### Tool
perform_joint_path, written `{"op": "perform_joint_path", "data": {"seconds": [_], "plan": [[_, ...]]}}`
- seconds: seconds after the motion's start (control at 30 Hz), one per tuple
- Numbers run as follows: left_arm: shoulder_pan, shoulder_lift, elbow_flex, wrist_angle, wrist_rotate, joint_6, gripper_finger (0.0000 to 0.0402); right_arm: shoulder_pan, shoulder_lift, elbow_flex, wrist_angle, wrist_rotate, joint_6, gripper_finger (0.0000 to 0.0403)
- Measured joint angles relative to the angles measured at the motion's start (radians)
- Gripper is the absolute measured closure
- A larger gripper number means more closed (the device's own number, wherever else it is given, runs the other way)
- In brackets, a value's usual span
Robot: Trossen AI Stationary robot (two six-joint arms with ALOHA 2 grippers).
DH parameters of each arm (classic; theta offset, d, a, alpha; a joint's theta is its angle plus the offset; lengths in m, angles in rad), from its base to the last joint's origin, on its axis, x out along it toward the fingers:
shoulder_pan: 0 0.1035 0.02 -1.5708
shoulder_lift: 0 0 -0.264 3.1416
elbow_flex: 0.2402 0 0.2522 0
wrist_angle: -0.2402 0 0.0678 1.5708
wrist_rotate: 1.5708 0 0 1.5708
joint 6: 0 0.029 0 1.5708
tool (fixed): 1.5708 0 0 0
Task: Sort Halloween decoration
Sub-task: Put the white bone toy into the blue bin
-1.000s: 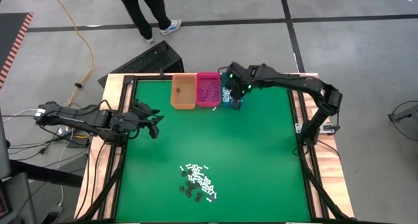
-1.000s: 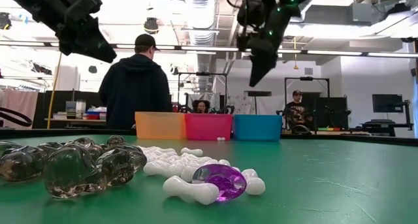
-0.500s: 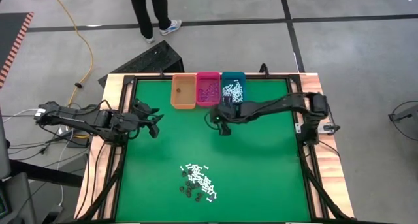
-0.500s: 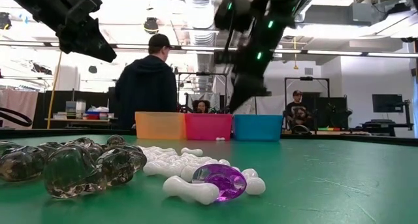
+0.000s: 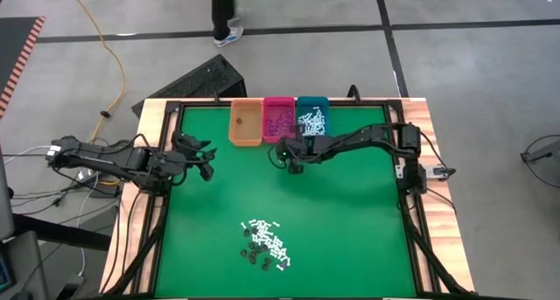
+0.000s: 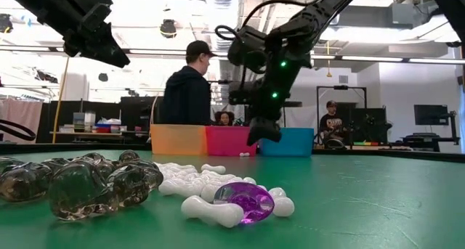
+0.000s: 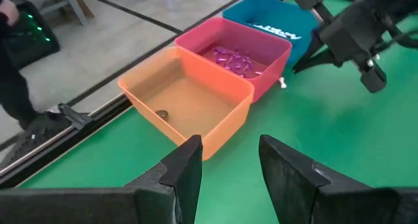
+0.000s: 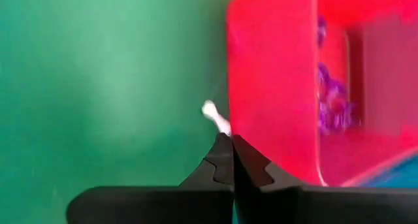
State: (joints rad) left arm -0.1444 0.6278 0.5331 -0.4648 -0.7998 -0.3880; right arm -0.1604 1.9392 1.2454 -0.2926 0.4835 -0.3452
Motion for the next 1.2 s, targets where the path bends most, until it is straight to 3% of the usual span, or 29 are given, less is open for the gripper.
{"op": "perform_joint_path", "data": {"seconds": [0.5, 0.97, 1.2], "plan": [[0.0, 0.0, 0.0, 0.001, -0.05, 0.028, 0.0258, -0.032, 0.031, 0.005, 0.102, 0.013, -0.096, 0.0387], [0.0, 0.0, 0.0, 0.0, -0.053, 0.028, 0.0258, -0.059, 0.031, 0.005, 0.102, -0.069, -0.082, 0.0387], [0.0, 0.001, 0.0, 0.0, -0.053, 0.028, 0.0258, -0.055, 0.105, 0.033, 0.109, -0.064, -0.115, 0.0387]]}}
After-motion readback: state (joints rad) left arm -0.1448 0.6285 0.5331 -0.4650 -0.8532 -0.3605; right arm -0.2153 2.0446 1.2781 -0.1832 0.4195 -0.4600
